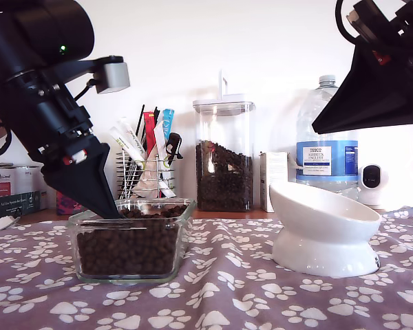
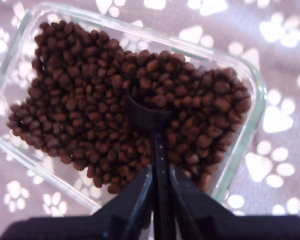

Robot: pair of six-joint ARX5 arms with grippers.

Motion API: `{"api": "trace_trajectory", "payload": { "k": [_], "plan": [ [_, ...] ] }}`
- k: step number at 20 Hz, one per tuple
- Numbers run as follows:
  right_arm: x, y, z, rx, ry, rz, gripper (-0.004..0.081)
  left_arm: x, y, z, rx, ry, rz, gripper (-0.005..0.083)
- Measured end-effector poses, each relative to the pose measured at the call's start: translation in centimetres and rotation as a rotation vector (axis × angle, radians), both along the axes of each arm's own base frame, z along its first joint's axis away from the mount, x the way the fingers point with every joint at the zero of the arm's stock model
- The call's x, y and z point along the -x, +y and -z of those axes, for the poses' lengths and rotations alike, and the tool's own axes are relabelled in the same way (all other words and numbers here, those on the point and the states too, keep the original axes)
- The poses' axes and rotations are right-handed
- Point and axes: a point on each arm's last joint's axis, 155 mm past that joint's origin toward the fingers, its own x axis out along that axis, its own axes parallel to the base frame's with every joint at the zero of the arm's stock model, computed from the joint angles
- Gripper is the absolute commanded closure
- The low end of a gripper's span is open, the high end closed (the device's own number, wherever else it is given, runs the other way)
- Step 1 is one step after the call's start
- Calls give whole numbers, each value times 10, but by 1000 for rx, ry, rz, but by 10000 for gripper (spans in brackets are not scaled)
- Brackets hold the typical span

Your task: Measure one spoon of cat food and pour it into the food bowl

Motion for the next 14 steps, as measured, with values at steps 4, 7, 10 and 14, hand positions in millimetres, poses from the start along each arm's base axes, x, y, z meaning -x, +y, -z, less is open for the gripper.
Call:
{"api": "trace_trajectory", "payload": {
  "k": [4,7,10,14],
  "plan": [
    [0,0,0,2,-2,-1,780,2,4,-1,55,58,-23,793],
    [0,0,0,3,-1,-1,780,0,8,-1,67,75,-54,793],
    [1,0,1,5,3,-1,780,-4,13,-1,67,78,-80,793],
    [1,0,1,5,4,-2,780,-10,15,-2,66,63,-111,793]
  ]
}}
